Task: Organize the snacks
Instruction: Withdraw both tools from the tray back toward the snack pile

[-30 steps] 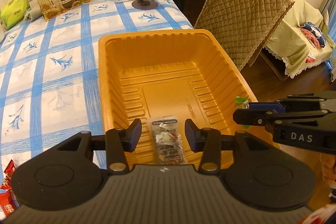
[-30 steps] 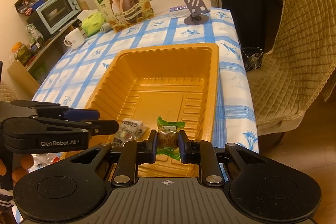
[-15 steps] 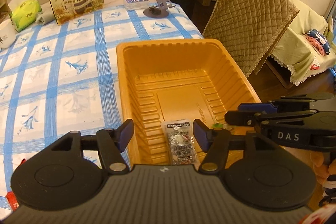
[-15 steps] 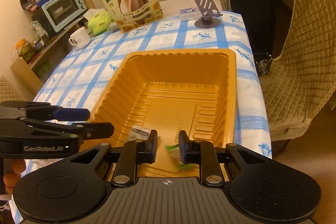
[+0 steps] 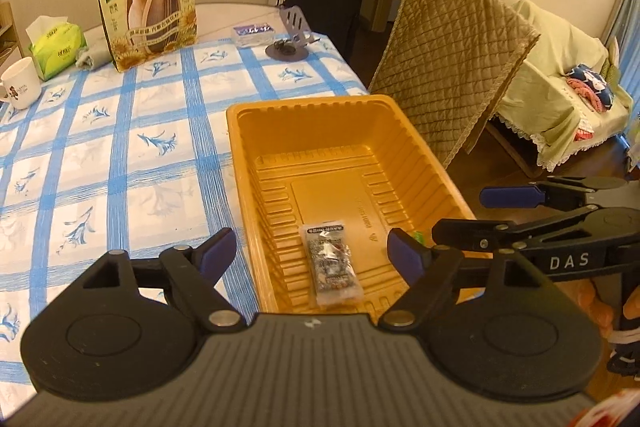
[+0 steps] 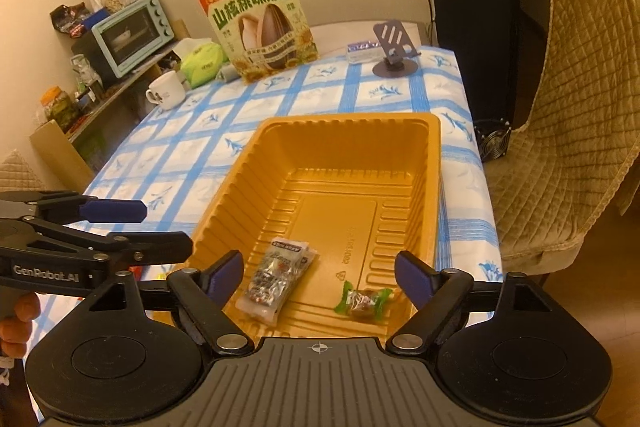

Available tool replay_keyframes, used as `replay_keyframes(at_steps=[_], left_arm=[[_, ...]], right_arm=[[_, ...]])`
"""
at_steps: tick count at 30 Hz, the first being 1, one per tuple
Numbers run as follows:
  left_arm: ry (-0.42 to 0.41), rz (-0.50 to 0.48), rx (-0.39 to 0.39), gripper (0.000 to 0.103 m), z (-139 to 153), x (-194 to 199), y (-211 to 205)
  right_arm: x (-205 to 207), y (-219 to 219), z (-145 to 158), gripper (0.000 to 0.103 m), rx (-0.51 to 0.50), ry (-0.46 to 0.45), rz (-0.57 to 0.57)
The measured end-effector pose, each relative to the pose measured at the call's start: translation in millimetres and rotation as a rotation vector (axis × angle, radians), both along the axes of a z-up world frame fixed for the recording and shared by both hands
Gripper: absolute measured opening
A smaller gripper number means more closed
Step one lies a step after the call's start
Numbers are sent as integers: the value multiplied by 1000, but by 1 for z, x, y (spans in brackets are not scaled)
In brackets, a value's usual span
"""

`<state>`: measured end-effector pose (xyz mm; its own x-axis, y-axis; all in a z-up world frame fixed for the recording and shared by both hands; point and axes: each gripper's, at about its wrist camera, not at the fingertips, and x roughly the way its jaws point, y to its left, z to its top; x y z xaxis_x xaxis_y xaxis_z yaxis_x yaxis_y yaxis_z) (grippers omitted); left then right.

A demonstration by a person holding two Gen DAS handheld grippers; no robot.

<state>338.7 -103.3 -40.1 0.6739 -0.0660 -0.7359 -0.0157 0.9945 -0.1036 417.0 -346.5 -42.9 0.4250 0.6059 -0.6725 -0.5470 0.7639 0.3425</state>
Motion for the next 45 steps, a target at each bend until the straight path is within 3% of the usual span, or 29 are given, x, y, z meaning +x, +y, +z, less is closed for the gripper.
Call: replay_keyframes(at_steps=[12, 21, 45], left_arm=[[-36, 26, -14, 82, 24, -66, 9], [-20, 36, -17, 82, 26, -122, 31], [56, 180, -6, 82, 3, -225, 151]], right_arm=[[-47, -11, 21, 84, 28, 18, -1], [-90, -4, 31, 84, 6, 14, -16], [-159, 98, 3, 84, -66, 88, 57]])
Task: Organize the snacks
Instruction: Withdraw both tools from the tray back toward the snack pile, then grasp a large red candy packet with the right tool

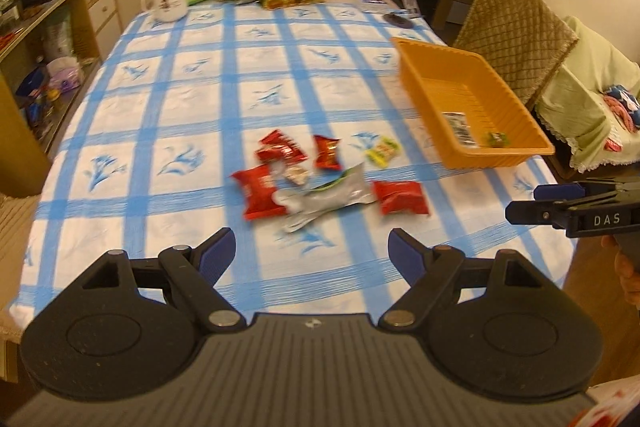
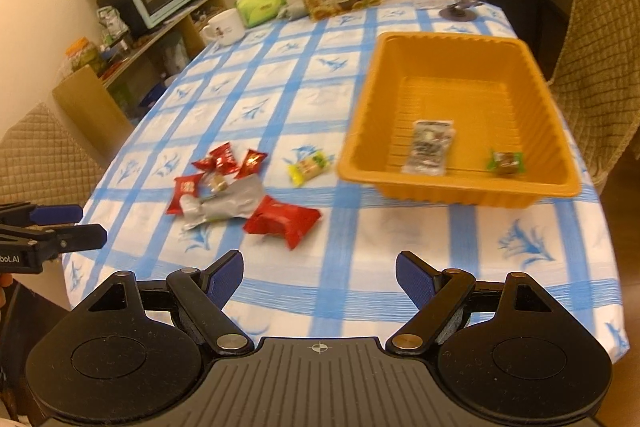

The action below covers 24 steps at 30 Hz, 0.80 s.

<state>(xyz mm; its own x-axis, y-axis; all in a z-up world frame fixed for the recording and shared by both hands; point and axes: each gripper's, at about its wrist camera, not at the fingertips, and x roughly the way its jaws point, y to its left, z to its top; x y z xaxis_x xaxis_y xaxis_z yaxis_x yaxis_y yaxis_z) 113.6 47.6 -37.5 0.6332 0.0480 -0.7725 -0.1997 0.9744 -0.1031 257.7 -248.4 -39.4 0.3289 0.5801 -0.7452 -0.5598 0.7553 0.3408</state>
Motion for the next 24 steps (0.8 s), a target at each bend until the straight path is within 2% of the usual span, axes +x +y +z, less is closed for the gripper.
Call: replay_keyframes(at_steps=[4, 14, 24], left_arm=[[7, 32, 4, 82, -4, -7, 18], [26, 100, 13, 82, -16, -13, 50], [55, 138, 2, 82, -29, -10, 68]], right_arm=[[-3, 18, -7, 83, -3, -26, 42], [10, 65, -30, 65, -16, -104, 162], [32, 107, -56, 62, -90, -154, 291]])
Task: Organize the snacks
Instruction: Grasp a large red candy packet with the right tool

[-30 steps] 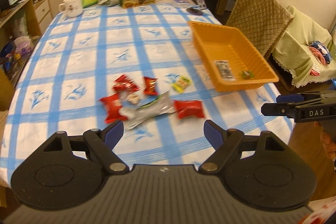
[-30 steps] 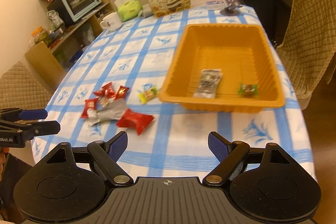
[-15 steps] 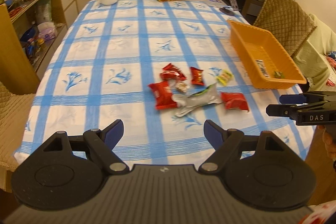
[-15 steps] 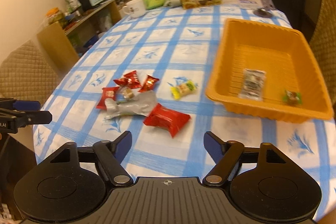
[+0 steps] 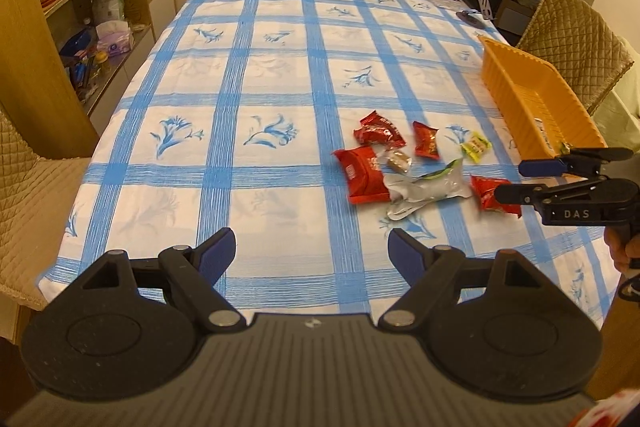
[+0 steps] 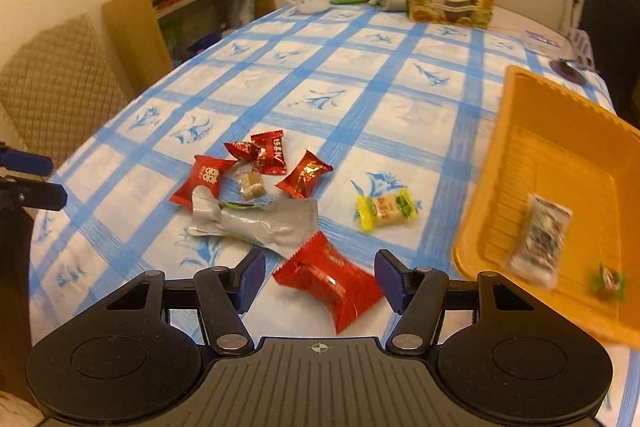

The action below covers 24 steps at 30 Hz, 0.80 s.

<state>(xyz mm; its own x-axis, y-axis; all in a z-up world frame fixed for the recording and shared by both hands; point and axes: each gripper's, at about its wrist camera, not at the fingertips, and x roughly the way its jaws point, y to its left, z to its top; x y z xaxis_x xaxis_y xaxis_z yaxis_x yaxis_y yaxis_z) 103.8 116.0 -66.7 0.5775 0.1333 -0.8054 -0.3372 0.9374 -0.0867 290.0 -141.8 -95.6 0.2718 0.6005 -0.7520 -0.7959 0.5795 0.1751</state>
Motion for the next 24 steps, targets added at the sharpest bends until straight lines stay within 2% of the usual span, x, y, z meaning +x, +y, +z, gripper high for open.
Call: replay_keyframes(at_steps=[13, 15, 16, 21, 24], left_arm=[[22, -11, -22, 82, -11, 9, 8], [25, -18, -25, 82, -13, 12, 8], [25, -23, -25, 82, -13, 14, 8], [27, -49, -28, 82, -16, 23, 7], [29, -65, -27, 82, -17, 29, 5]], right_arm=[[6, 21, -24, 62, -93, 38, 60], [3, 19, -26, 56, -96, 43, 55], [3, 18, -27, 50, -96, 49, 46], [3, 15, -29, 44, -88, 62, -7], [4, 13, -30, 33, -87, 56, -30]])
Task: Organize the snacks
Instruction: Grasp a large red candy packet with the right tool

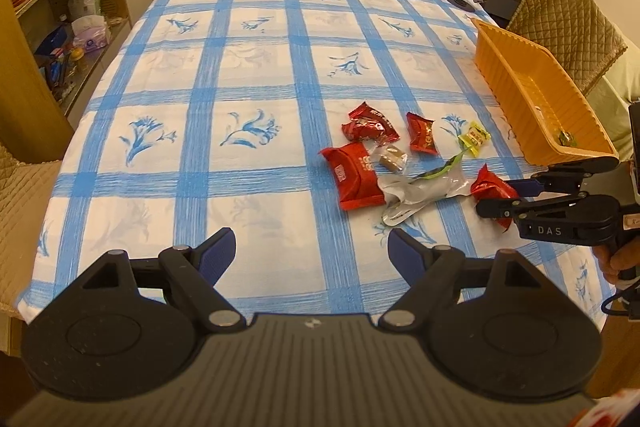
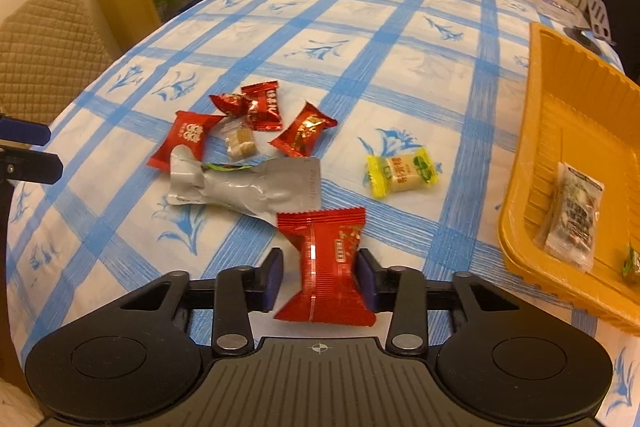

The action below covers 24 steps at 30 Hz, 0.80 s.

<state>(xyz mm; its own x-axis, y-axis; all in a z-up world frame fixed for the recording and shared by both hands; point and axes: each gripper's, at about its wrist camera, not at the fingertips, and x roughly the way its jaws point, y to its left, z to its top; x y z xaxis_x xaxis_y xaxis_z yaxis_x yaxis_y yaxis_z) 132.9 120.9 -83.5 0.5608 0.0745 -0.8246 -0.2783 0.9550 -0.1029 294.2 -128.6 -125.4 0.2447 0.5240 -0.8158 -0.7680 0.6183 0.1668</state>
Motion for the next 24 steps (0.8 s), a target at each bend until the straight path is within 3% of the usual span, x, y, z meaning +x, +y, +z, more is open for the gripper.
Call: replay_keyframes(at_steps=[2, 12, 19, 24], left_arm=[[-1, -10, 0, 82, -1, 4, -1], [-36, -70, 14, 78, -1, 37, -7], [-65, -116, 29, 63, -8, 78, -13], [-58, -109, 0, 54, -19, 110, -10]], right_arm=[[2, -3, 1, 28, 9, 11, -19], [7, -20, 33, 28, 114, -9, -122], [18, -28, 58, 28, 176, -37, -174], [25, -36, 67, 28, 199, -48, -208]])
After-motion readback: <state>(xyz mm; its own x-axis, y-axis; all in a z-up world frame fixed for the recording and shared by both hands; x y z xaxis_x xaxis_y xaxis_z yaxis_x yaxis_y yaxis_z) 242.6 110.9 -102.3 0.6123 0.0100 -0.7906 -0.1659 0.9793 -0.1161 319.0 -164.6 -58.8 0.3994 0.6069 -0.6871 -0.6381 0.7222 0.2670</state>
